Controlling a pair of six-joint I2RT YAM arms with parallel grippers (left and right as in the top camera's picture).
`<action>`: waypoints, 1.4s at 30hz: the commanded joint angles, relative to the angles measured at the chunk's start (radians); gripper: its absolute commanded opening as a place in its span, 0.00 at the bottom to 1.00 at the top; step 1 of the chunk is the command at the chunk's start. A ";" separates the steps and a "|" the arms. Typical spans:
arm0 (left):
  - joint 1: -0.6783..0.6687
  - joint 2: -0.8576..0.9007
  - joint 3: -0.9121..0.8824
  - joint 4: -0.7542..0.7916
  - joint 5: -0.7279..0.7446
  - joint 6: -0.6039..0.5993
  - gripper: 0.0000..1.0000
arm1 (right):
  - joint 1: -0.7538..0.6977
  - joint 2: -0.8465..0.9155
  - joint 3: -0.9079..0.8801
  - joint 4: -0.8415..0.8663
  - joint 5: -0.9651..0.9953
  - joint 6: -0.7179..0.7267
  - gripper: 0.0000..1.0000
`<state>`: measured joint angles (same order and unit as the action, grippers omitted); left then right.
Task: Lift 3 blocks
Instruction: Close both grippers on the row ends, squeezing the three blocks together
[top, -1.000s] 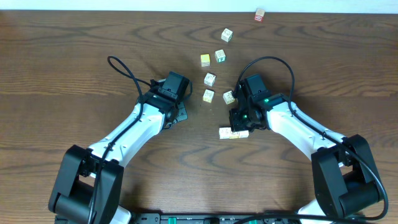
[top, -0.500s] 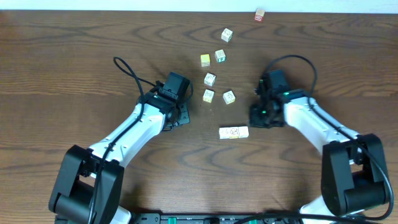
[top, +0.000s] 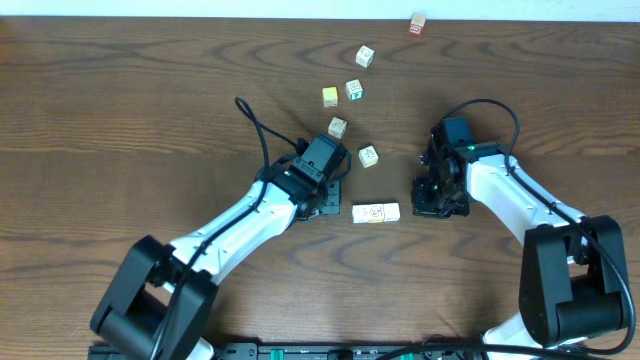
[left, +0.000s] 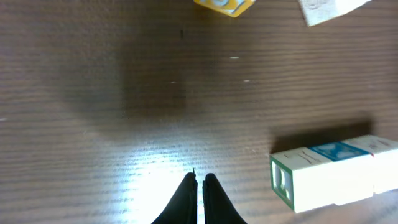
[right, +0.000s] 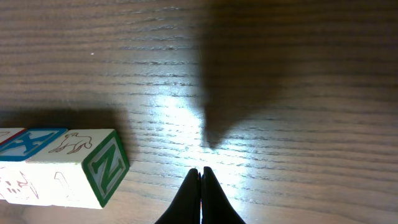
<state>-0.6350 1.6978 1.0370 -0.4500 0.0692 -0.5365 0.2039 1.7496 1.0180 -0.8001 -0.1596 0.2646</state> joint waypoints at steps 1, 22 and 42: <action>0.005 0.069 -0.009 0.013 0.011 -0.026 0.07 | 0.020 0.003 0.000 0.000 -0.010 -0.015 0.01; -0.088 0.106 -0.009 0.071 0.051 -0.195 0.07 | 0.021 0.004 -0.030 0.060 -0.107 -0.027 0.01; -0.091 0.153 -0.009 0.101 0.082 -0.203 0.07 | 0.096 0.005 -0.099 0.209 -0.204 -0.079 0.01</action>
<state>-0.7238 1.8389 1.0370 -0.3477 0.1421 -0.7296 0.2821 1.7512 0.9237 -0.6003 -0.3485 0.2005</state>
